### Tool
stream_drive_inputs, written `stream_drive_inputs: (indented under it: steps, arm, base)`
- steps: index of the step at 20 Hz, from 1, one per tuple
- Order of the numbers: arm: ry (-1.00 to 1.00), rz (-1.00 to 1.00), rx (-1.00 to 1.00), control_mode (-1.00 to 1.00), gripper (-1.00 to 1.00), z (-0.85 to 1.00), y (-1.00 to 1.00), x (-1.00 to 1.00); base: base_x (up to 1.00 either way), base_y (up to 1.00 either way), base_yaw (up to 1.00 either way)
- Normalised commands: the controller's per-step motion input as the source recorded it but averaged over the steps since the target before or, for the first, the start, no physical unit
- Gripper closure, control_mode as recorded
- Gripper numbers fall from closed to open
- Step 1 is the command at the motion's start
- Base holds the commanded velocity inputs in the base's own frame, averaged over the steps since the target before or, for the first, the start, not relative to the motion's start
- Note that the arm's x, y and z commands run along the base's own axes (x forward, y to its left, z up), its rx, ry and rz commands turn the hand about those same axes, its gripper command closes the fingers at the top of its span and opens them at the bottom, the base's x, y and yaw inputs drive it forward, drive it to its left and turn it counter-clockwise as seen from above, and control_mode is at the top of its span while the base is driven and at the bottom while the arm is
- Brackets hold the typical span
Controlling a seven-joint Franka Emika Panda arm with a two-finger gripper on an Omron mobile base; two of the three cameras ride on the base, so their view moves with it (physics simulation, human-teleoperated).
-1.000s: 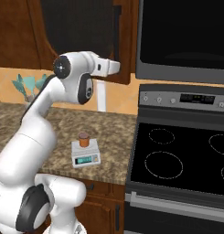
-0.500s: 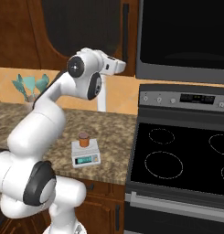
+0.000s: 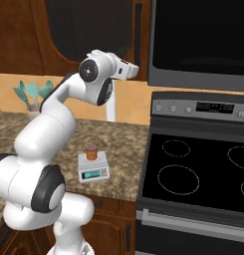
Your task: Pick the jam and place it on the digital scale for weighing, and close the cabinet.
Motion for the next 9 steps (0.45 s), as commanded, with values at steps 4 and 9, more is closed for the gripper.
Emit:
stream_drive_inputs:
  steps: [4, 9]
  arm:
    - [0.0, 0.0, 0.06, -1.0, -1.0, 0.0, -0.15, 0.5]
    - [0.05, 0.04, 0.11, -1.0, -1.0, 0.0, -0.31, 0.67]
  base:
    - [0.0, 0.0, 0.0]
    - [0.0, 0.0, 0.0]
